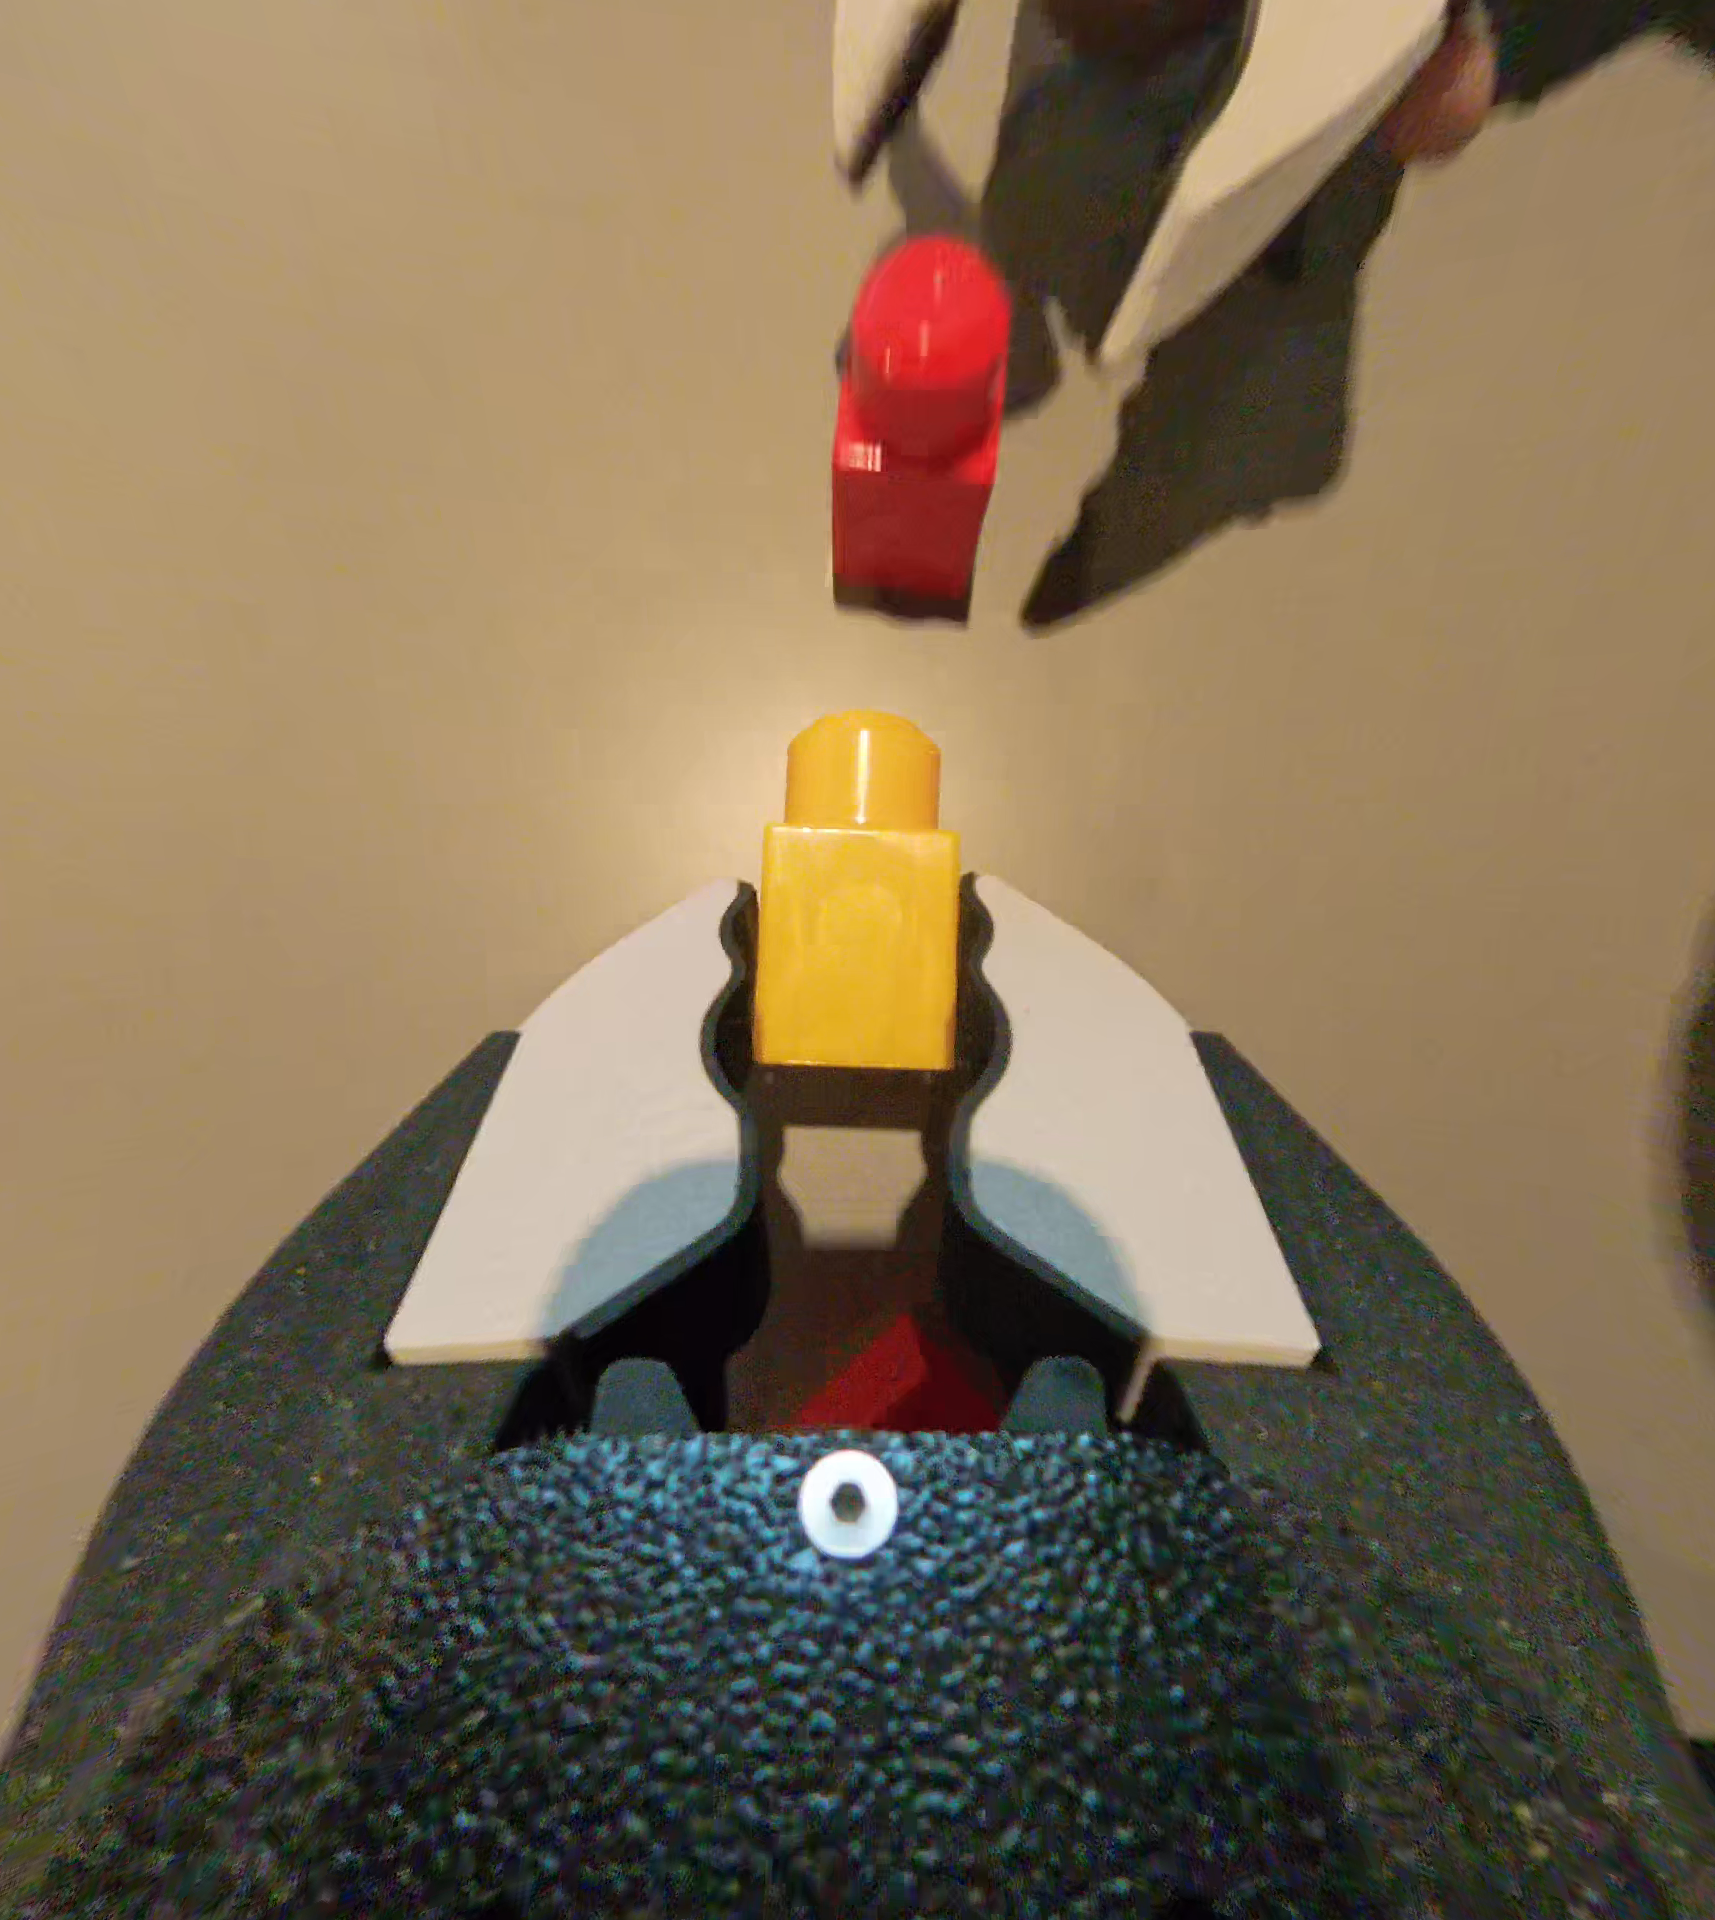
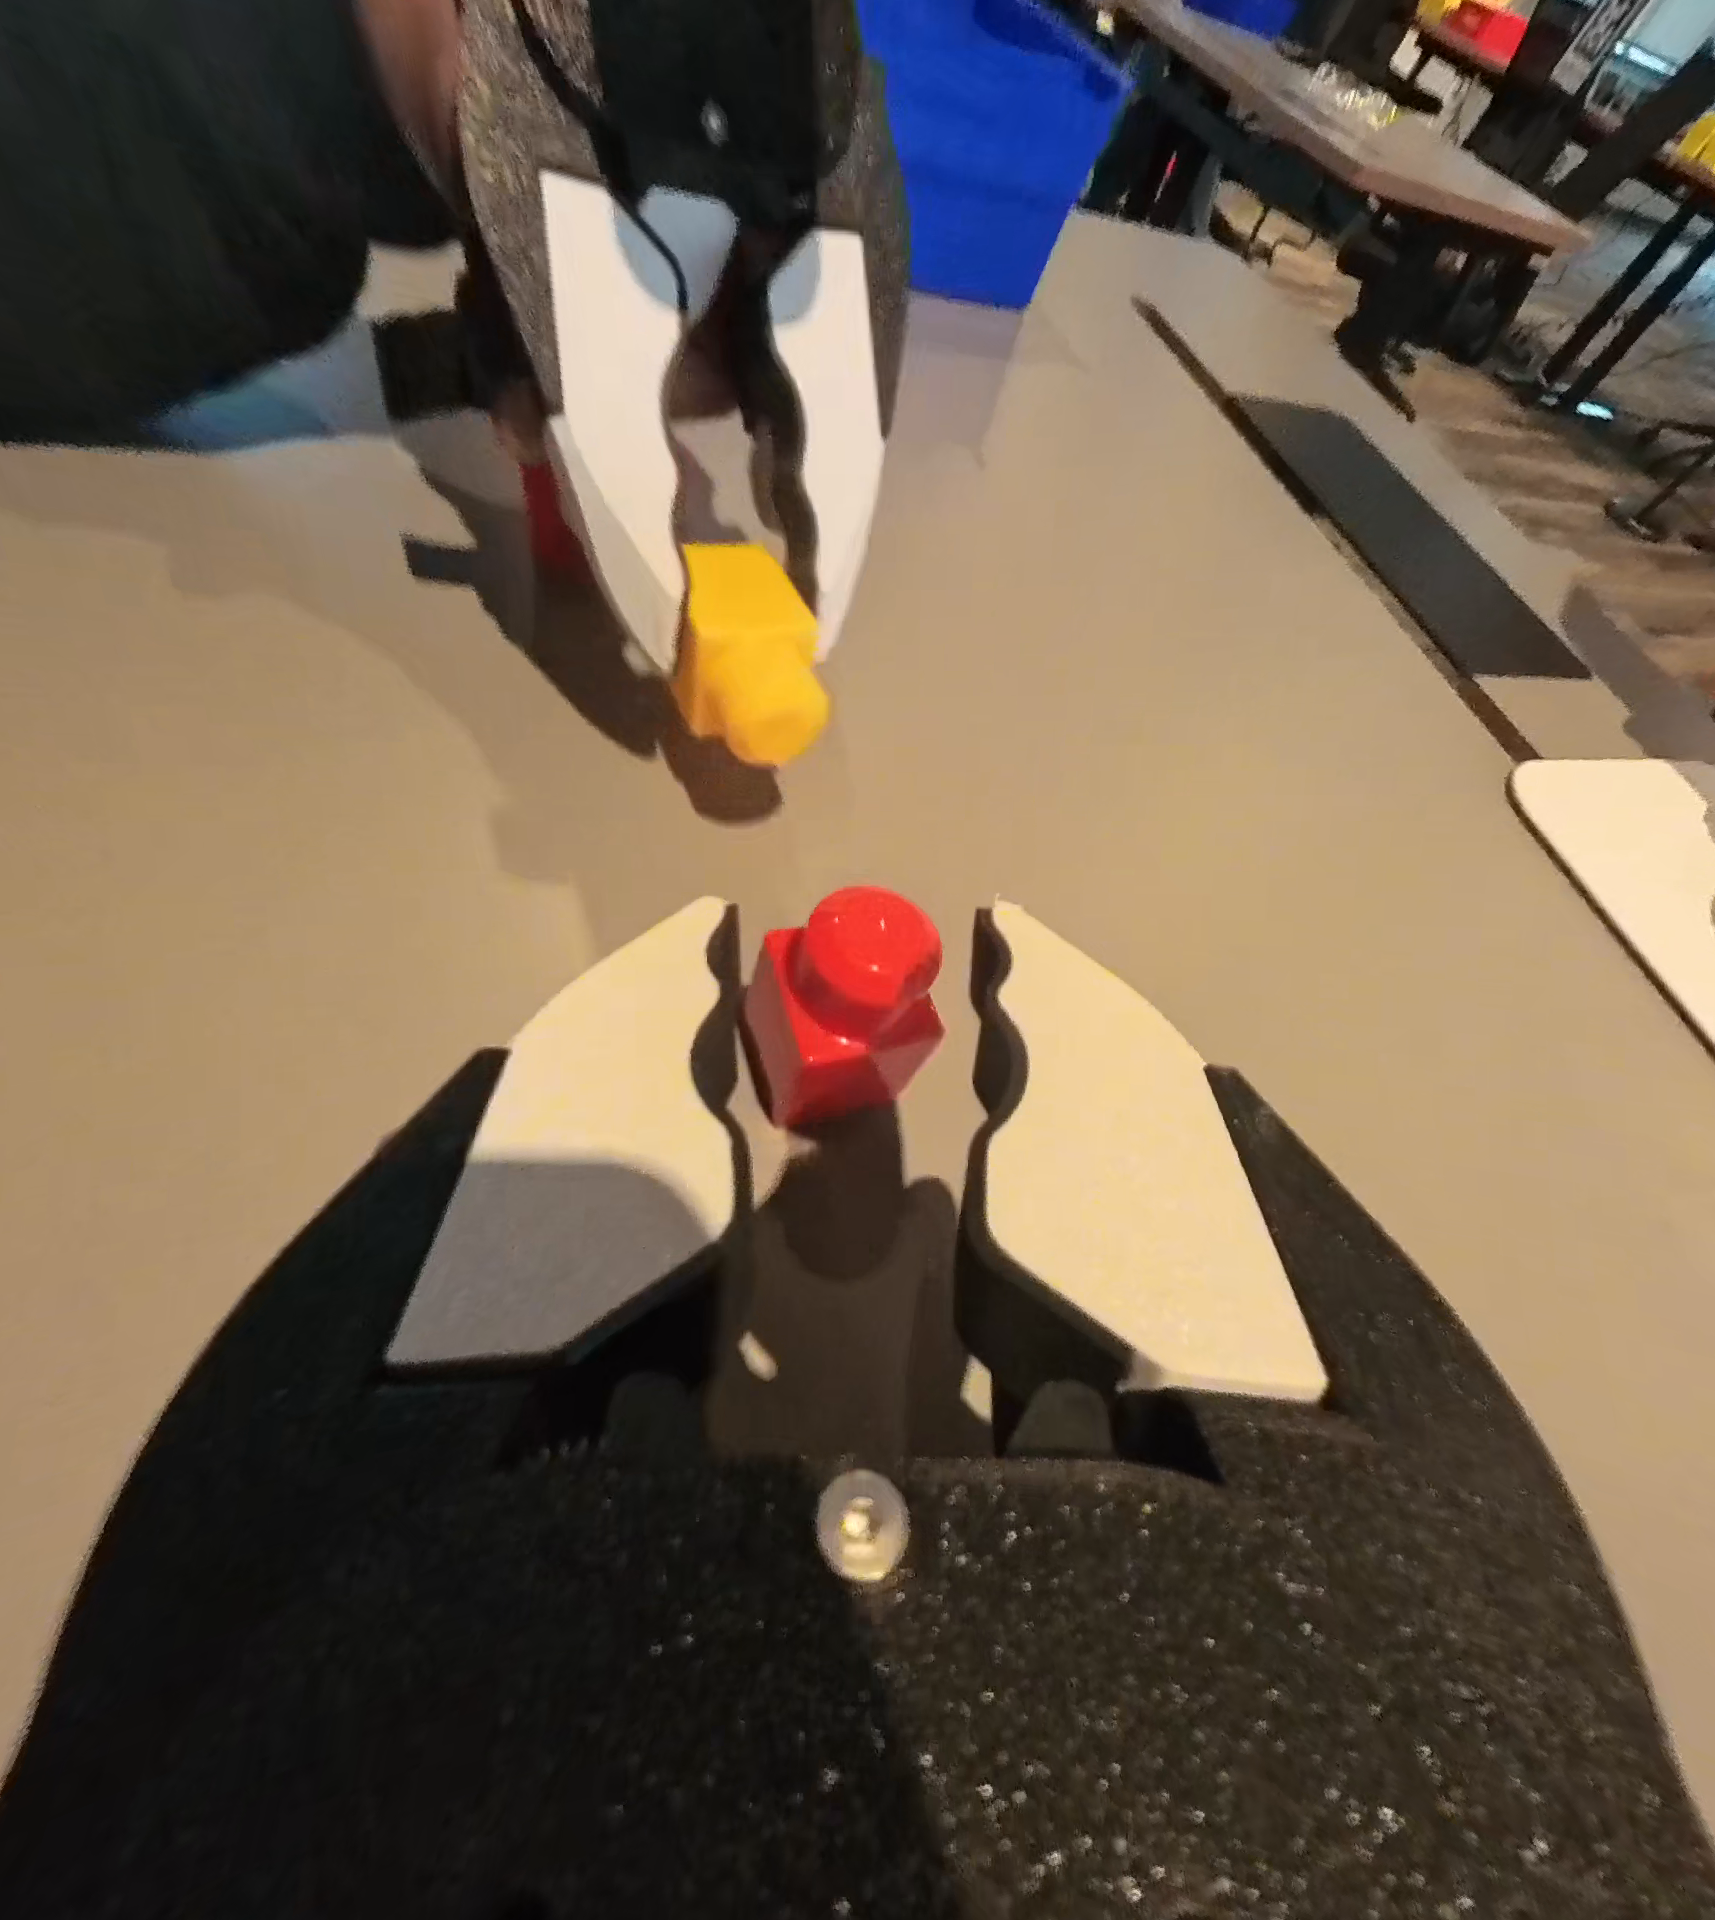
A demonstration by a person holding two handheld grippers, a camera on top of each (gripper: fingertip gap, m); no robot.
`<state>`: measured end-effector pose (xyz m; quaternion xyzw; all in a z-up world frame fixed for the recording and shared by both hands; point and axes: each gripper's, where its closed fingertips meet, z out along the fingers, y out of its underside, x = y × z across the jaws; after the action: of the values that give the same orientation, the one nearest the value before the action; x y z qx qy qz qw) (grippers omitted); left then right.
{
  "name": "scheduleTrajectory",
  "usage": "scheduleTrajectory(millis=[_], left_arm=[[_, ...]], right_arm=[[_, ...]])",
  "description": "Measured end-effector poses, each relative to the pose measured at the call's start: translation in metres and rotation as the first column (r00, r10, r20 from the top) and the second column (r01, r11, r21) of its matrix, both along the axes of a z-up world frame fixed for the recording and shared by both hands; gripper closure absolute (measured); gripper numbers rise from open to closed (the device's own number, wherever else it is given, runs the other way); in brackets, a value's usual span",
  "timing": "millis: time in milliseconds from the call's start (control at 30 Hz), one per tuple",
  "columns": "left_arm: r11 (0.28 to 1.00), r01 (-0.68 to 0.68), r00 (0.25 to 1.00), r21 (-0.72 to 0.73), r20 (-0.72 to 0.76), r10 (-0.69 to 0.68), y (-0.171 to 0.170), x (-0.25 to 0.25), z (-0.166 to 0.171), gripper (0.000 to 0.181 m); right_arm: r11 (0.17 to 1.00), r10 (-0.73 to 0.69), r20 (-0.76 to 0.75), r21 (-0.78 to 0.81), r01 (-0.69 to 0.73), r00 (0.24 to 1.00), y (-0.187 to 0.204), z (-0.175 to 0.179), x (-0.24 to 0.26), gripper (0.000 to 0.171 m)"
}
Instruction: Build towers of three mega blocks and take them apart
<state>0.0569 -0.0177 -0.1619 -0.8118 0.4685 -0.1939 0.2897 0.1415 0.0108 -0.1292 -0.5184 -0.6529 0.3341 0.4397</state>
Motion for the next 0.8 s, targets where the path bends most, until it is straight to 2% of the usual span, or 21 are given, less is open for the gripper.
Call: scheduleTrajectory(millis=[200, 333, 433, 667, 800], left_arm=[[0.992, 0.041, 0.955, 0.119, 0.288, -0.074, 0.010, 0.050, 0.032, 0.145], [0.980, 0.051, 0.930, 0.193, 0.349, -0.118, 0.009, 0.065, 0.047, 0.145], [0.973, 0.060, 0.930, 0.223, 0.341, -0.135, 0.008, 0.068, 0.048, 0.145], [0.974, 0.047, 0.860, 0.221, 0.487, -0.152, 0.004, 0.078, 0.070, 0.146], [0.978, 0.037, 0.847, 0.205, 0.513, -0.139, 0.004, 0.079, 0.072, 0.146]], right_arm=[[0.992, 0.074, -0.107, -0.091, -0.084, 0.992, -0.014, 0.019, 0.000, 0.130], [0.988, 0.078, -0.130, -0.120, -0.094, 0.988, -0.015, 0.022, 0.000, 0.130], [0.984, 0.096, -0.148, -0.134, -0.116, 0.984, -0.019, 0.024, 0.000, 0.130], [0.983, 0.112, -0.177, -0.125, -0.135, 0.978, -0.026, 0.029, -0.002, 0.131], [0.983, 0.107, -0.198, -0.125, -0.134, 0.974, -0.025, 0.033, -0.002, 0.133]])
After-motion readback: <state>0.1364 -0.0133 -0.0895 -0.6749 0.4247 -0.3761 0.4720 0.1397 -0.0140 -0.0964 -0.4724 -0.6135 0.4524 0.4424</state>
